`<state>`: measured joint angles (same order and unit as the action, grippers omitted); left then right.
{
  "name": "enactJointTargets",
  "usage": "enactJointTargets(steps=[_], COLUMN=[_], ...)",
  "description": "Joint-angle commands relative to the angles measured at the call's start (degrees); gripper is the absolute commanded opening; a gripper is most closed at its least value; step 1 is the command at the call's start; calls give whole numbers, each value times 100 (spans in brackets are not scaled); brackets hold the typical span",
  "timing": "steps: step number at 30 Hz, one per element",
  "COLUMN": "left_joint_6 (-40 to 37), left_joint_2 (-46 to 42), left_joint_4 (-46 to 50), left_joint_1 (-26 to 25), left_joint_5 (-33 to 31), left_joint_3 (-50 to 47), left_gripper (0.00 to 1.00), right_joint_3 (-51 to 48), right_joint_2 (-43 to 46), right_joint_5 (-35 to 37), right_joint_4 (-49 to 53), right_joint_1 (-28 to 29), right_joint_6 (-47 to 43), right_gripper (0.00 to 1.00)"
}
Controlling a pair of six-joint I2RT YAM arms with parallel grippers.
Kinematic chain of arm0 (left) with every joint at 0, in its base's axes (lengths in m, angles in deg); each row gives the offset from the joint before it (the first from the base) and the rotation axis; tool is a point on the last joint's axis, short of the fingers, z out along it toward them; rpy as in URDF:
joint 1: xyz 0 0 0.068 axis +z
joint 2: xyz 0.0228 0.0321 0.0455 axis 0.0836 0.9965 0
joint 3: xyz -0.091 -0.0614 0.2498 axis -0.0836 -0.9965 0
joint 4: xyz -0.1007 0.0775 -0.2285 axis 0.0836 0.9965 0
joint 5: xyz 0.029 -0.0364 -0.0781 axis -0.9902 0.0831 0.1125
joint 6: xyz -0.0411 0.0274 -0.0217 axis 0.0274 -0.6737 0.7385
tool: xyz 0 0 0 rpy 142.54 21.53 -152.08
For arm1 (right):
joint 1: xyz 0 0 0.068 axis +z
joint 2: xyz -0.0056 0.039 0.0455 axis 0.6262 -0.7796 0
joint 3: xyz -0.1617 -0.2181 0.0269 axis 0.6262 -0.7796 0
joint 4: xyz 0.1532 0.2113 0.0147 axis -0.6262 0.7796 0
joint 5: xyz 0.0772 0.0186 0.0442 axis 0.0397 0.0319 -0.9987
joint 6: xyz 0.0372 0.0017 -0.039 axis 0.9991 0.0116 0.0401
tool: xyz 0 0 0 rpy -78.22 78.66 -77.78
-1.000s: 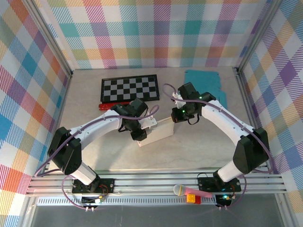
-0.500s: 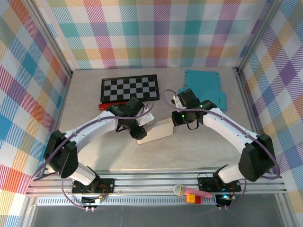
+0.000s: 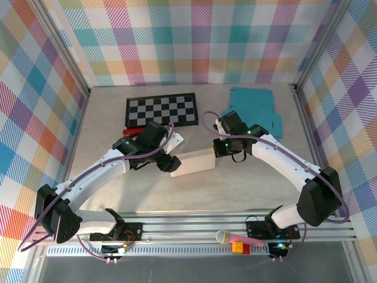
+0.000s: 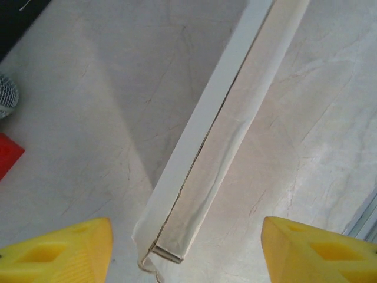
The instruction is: Fold the paper box
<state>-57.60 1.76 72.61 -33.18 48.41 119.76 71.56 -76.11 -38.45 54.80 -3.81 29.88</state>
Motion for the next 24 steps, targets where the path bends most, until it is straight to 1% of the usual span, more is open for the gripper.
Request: enactJointTargets(steps=[1,4,7,15,20,24], left_joint_6=[600,1019,1254,1286,1335,1402], left_joint_2=[-65,25,100,274,363,384], left_joint_4=[379,822,1107,1403,1456,1378], left_joint_1=[150,301,417,431,431,432], left_joint_5=[-132,-89,8,277,-10,-69], left_joint_3=[195,388,498,658,780,796], left_gripper=[62,58,56,42,39,35], right_joint_3=[210,254,263,368,371,352], right_joint_2=[-66,-99,-117,-225,-220,-216], right_joint_5=[82,82,47,60,47,56], right_joint_4=[279,336,354,504,524,526], right_joint_1=[37,36,46,45,46,46], right_joint_6=[135,152,182,258,280,286], right_gripper=[0,0,0,0,0,0])
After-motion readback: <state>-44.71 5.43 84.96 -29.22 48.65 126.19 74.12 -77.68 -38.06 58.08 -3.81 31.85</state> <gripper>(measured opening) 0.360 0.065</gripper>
